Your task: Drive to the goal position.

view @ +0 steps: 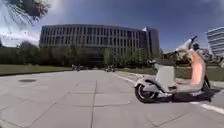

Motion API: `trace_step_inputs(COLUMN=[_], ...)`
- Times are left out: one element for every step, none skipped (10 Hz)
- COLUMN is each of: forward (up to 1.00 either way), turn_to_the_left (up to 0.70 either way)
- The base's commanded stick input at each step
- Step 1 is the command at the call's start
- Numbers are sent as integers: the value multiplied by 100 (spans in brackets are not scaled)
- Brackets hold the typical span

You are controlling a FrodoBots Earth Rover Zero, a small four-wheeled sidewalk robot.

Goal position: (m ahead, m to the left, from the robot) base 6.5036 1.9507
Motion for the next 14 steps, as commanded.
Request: trace_step_inputs(forward=[50,50,50,50,50,50,50,50,50,50,50,50,50,50], turn_to_the_left=[0,0,0,0,0,0,0,0,0,0,0,0,0,0])
